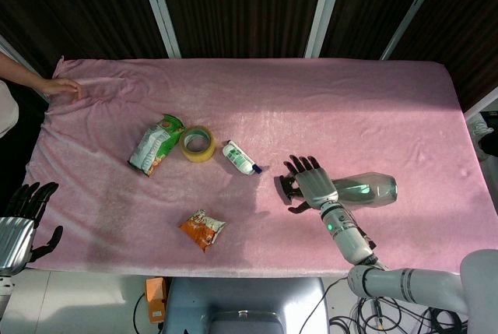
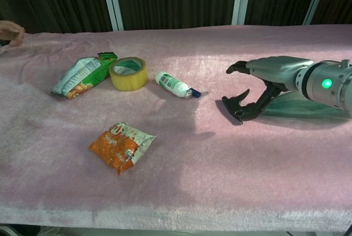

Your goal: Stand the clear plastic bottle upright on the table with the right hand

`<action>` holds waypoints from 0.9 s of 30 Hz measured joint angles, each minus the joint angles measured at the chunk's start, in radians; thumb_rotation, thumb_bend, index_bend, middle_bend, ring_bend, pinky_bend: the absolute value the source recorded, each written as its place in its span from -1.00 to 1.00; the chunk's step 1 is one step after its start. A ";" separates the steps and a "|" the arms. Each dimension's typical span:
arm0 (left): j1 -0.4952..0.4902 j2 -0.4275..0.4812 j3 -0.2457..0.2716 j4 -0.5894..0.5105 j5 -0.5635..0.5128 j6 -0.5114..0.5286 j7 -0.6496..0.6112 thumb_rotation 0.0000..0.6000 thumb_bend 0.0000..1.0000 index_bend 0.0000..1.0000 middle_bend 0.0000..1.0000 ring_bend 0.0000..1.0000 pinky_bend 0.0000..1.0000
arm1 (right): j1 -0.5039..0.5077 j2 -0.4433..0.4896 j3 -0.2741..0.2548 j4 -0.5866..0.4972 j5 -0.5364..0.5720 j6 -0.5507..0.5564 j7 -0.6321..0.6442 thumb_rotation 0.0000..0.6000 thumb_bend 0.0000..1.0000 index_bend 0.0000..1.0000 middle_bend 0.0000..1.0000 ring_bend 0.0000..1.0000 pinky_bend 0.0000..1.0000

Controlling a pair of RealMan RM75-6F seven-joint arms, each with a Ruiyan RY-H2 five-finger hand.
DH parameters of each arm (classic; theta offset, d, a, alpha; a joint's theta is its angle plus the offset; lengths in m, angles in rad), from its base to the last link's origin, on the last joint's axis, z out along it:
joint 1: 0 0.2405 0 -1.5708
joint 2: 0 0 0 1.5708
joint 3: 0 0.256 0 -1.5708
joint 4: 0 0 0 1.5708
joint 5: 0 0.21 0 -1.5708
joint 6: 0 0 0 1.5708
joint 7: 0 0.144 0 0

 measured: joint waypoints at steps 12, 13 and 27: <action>-0.003 -0.002 0.002 -0.004 0.003 -0.007 0.007 1.00 -0.16 -0.85 -0.81 -1.00 -0.92 | -0.028 0.075 -0.040 -0.034 -0.021 0.022 -0.007 1.00 -0.56 -1.00 -1.00 -1.00 -1.00; -0.004 -0.002 0.002 -0.003 0.003 -0.008 0.005 1.00 -0.16 -0.85 -0.81 -1.00 -0.92 | -0.036 0.084 -0.049 -0.035 -0.031 0.027 -0.007 1.00 -0.56 -0.98 -1.00 -1.00 -1.00; -0.013 -0.003 0.000 -0.004 -0.002 -0.022 0.003 1.00 -0.16 -0.85 -0.81 -1.00 -0.92 | -0.087 0.063 -0.081 0.109 -0.042 -0.017 0.055 1.00 -0.43 -0.22 -1.00 -1.00 -1.00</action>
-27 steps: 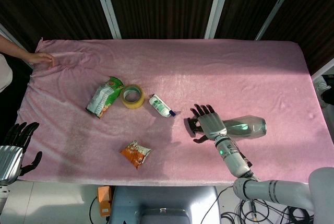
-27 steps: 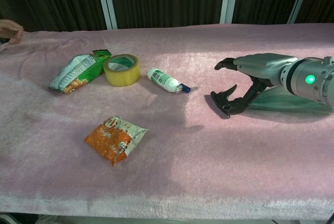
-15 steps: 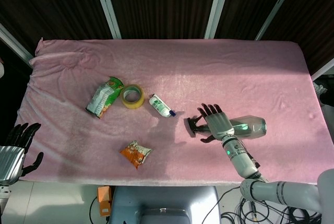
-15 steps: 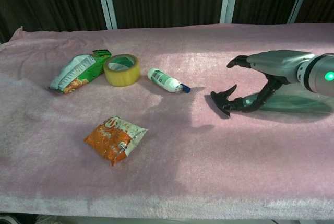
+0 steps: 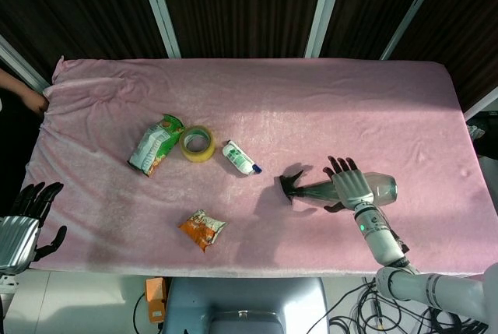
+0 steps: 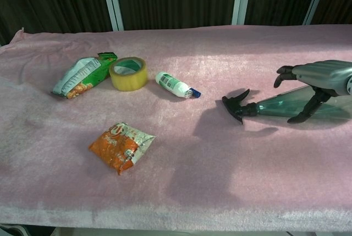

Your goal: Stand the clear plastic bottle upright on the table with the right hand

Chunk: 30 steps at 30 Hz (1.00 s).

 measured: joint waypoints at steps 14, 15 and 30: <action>0.002 0.004 0.003 0.004 0.003 0.005 -0.017 1.00 -0.16 -0.86 -0.81 -1.00 -0.92 | -0.013 -0.087 0.032 0.083 -0.070 0.066 0.008 1.00 -0.26 0.64 -0.63 -0.95 -0.73; 0.002 0.004 0.003 0.003 0.003 0.005 -0.016 1.00 -0.16 -0.86 -0.81 -1.00 -0.92 | -0.017 -0.086 0.036 0.081 -0.082 0.073 0.022 1.00 -0.26 0.67 -0.61 -0.93 -0.70; -0.004 -0.001 0.004 -0.002 0.000 -0.007 0.002 1.00 -0.16 -0.87 -0.81 -1.00 -0.92 | -0.127 -0.083 0.107 0.007 -0.454 0.368 0.527 1.00 -0.26 0.75 -0.43 -0.72 -0.46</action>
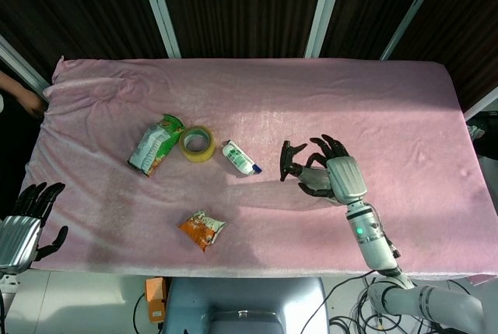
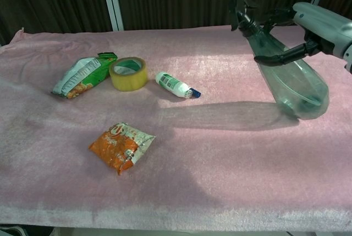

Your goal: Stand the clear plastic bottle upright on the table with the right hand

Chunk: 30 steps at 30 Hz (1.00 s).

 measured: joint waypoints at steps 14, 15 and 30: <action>-0.003 -0.001 0.004 0.000 0.004 -0.005 0.004 1.00 -0.16 -0.88 -0.80 -0.99 -0.92 | -0.116 -0.068 0.026 0.133 -0.087 0.074 0.398 1.00 -0.26 0.73 -0.41 -0.68 -0.34; -0.003 -0.002 0.004 0.001 0.005 -0.005 0.005 1.00 -0.17 -0.88 -0.80 -0.99 -0.92 | -0.120 -0.068 0.026 0.134 -0.086 0.070 0.405 1.00 -0.26 0.71 -0.41 -0.68 -0.33; -0.016 -0.009 0.008 0.006 0.013 -0.020 0.001 1.00 -0.17 -1.00 -0.80 -0.98 -0.92 | -0.155 -0.037 0.039 0.137 -0.121 0.072 0.465 1.00 -0.26 -0.09 -0.41 -0.68 -0.32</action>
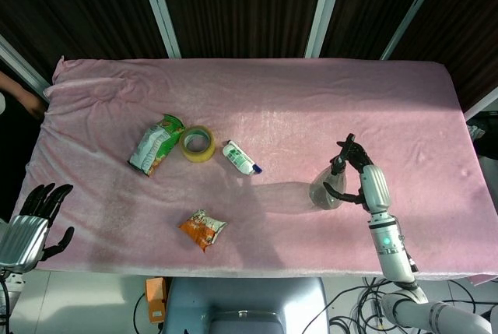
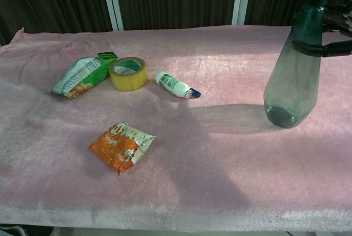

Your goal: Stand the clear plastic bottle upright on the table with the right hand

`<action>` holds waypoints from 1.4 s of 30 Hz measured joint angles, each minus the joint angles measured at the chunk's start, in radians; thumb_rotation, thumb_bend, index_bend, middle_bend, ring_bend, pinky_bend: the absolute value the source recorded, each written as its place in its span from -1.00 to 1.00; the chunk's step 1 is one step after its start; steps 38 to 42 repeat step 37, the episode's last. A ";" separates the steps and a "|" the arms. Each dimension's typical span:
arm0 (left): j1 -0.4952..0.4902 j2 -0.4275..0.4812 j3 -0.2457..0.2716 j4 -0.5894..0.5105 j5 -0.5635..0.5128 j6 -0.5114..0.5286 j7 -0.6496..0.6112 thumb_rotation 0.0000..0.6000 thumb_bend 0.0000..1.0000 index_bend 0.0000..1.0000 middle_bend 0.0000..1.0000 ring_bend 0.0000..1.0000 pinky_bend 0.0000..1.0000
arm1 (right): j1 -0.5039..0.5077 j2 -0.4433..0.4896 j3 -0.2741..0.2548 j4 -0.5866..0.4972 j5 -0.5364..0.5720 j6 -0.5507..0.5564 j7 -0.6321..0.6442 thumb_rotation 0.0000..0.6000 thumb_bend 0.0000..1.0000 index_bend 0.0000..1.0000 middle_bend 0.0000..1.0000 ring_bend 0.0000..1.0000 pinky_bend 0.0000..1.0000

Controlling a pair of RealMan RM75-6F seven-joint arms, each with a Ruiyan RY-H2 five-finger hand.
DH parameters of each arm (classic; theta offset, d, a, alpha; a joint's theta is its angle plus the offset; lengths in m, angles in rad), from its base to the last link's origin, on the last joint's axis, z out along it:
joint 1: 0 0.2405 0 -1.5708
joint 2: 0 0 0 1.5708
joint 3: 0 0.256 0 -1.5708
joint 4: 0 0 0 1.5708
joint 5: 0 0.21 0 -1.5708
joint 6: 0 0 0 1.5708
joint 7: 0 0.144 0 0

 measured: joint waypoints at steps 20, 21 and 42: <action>0.000 0.003 0.003 0.001 -0.001 0.004 -0.004 1.00 -0.17 -1.00 -0.80 -0.98 -0.91 | -0.064 0.095 -0.041 -0.037 -0.054 0.023 0.008 1.00 -0.29 -0.75 -0.65 -0.91 -0.46; 0.001 0.003 0.003 0.001 -0.001 0.005 -0.004 1.00 -0.17 -1.00 -0.80 -0.98 -0.91 | -0.071 0.109 -0.050 -0.044 -0.058 0.024 0.000 1.00 -0.29 -0.79 -0.69 -0.94 -0.49; 0.008 -0.011 0.006 -0.002 0.010 0.021 0.039 1.00 -0.17 -1.00 -0.80 -0.99 -0.92 | -0.349 0.347 -0.220 -0.279 -0.039 0.222 -0.598 1.00 -0.29 -1.00 -1.00 -1.00 -1.00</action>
